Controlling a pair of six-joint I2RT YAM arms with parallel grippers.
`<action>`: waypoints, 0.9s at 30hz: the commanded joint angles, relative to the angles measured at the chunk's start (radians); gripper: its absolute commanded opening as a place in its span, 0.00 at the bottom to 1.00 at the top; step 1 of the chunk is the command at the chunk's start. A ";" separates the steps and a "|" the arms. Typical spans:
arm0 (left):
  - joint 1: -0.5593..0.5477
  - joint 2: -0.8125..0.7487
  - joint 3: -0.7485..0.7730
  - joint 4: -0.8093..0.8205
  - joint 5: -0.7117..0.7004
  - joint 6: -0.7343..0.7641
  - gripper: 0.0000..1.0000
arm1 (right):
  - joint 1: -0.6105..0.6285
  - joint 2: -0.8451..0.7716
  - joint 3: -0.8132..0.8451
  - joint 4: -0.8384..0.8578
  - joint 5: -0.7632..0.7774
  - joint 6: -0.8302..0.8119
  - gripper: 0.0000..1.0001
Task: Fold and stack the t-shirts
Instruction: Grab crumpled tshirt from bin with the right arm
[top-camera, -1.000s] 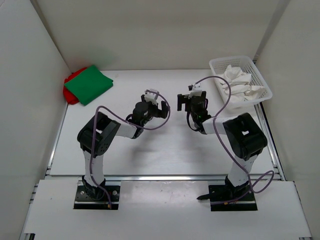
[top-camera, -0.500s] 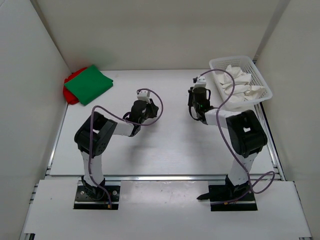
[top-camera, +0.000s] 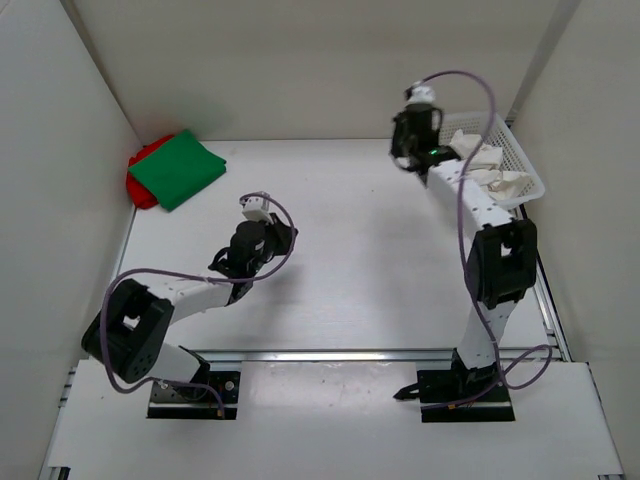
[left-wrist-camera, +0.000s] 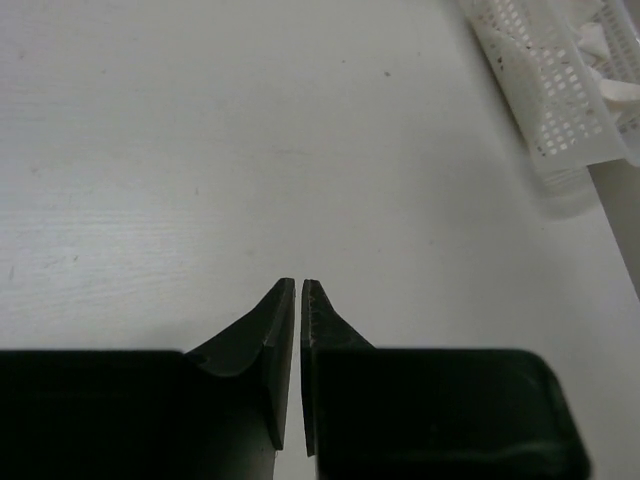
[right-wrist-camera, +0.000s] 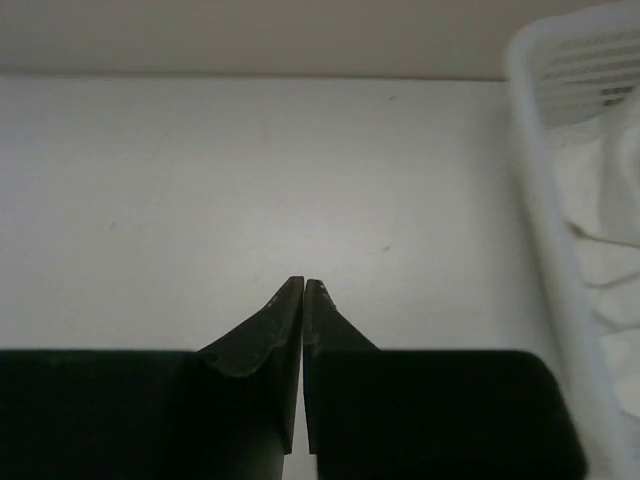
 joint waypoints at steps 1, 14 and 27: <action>0.003 -0.133 -0.062 -0.078 -0.015 -0.020 0.19 | -0.268 0.075 0.185 -0.204 -0.120 0.126 0.04; -0.124 -0.201 -0.228 -0.074 0.064 -0.044 0.46 | -0.502 0.425 0.621 -0.370 -0.153 0.021 0.56; -0.146 -0.141 -0.197 -0.079 0.063 -0.035 0.46 | -0.530 0.571 0.752 -0.339 -0.196 0.053 0.36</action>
